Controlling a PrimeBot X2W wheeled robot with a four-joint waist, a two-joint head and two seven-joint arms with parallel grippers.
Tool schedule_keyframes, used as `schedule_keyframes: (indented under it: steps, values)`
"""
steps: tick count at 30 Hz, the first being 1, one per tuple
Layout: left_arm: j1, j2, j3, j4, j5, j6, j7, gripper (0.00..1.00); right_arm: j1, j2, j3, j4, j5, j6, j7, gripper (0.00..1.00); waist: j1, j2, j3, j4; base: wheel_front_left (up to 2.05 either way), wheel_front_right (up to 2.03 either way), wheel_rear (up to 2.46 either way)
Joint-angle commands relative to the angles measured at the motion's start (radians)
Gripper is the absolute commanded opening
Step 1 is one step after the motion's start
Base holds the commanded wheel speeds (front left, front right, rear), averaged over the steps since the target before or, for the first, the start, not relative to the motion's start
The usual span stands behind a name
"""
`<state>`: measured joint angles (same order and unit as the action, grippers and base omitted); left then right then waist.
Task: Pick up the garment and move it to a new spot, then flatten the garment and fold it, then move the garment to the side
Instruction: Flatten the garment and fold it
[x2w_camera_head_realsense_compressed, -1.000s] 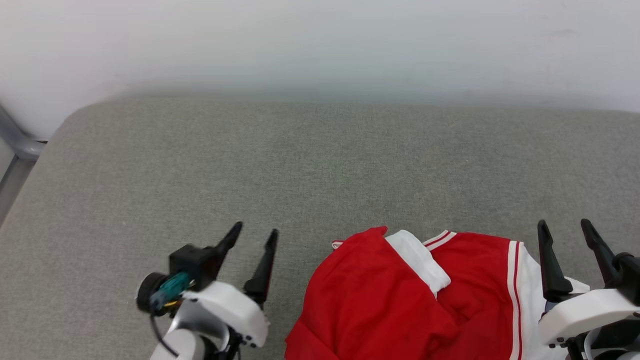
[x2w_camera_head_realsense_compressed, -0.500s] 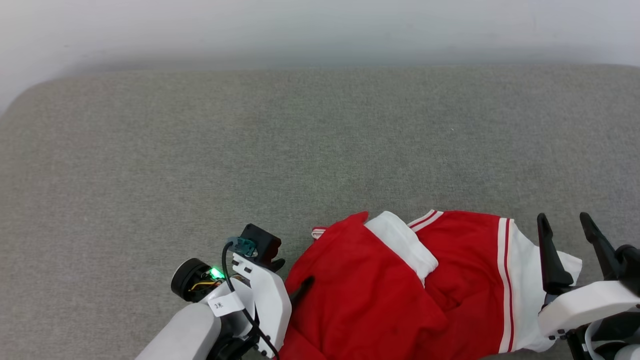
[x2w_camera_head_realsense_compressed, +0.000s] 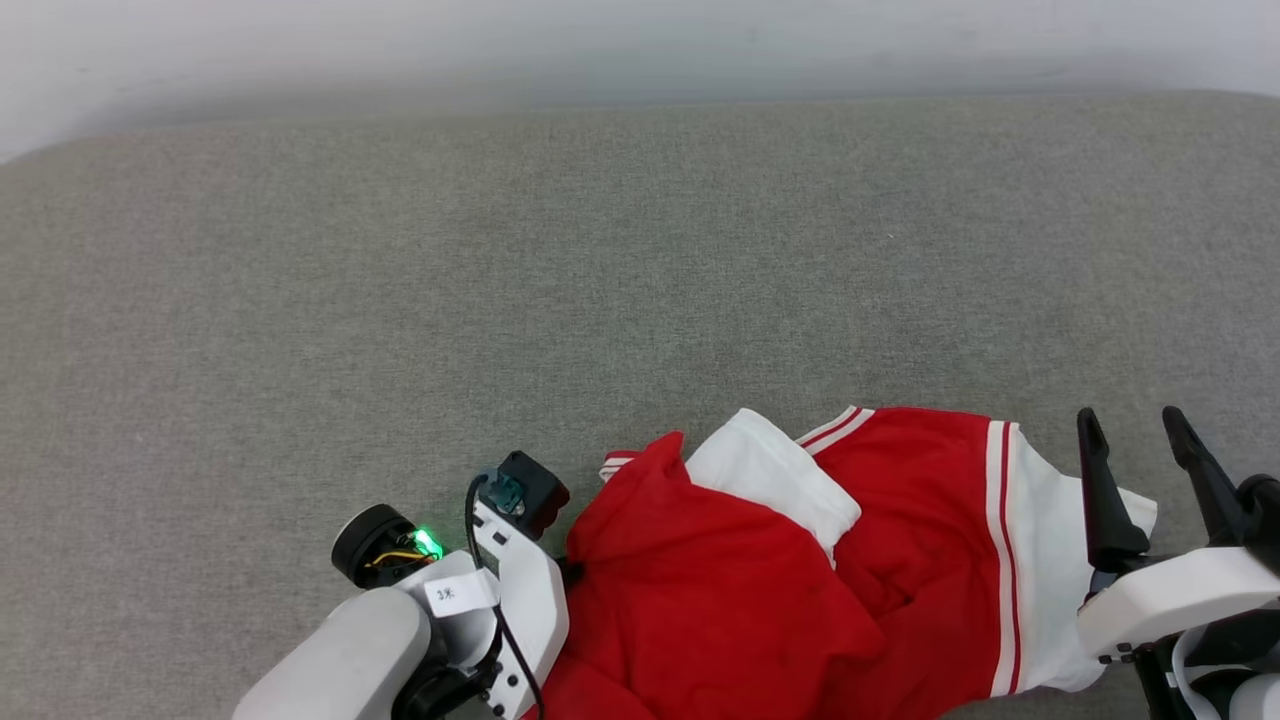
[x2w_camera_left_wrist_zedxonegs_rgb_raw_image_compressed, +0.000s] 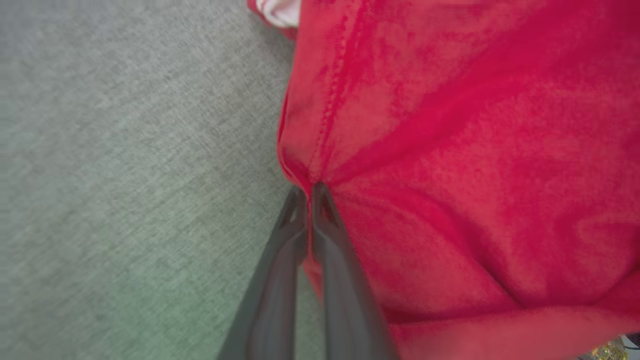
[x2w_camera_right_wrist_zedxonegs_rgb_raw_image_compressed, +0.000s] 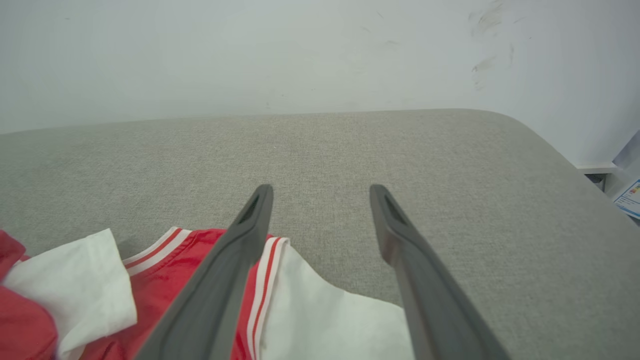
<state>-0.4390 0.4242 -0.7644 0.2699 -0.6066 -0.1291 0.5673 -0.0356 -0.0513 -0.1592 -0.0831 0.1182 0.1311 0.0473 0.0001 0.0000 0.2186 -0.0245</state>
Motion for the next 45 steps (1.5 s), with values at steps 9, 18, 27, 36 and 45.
schedule_keyframes:
  steps: [9,18,27,36,45]
  values:
    - [0.048,0.061,0.062,-0.065,0.049,0.084,-0.179,0.00,0.023,0.002,-0.034,-0.003,-0.014,-0.001,0.004,1.00,-0.0001,0.0000,-0.073,0.046,0.00,0.00,0.00]
    - [0.246,0.131,0.179,-0.192,-0.021,0.254,-0.238,0.00,0.067,0.002,-0.038,-0.029,-0.021,-0.001,0.024,1.00,-0.0001,0.0000,-0.135,0.099,0.00,0.00,0.00]
    - [0.482,0.105,0.229,-0.186,-0.140,0.349,-0.261,0.00,0.123,0.002,-0.028,-0.065,-0.025,-0.001,0.047,1.00,-0.0001,0.0000,-0.176,0.123,0.00,0.00,0.00]
    - [0.512,0.051,0.239,-0.171,-0.145,0.376,-0.339,1.00,0.160,0.002,0.004,-0.102,-0.009,-0.001,0.053,1.00,-0.0001,0.0000,-0.216,0.116,0.00,0.00,0.00]
    - [0.385,0.052,0.249,-0.211,-0.034,0.369,-0.487,1.00,0.171,0.002,0.025,-0.106,0.012,-0.001,0.051,1.00,-0.0001,0.0000,-0.222,0.102,0.00,0.00,0.00]
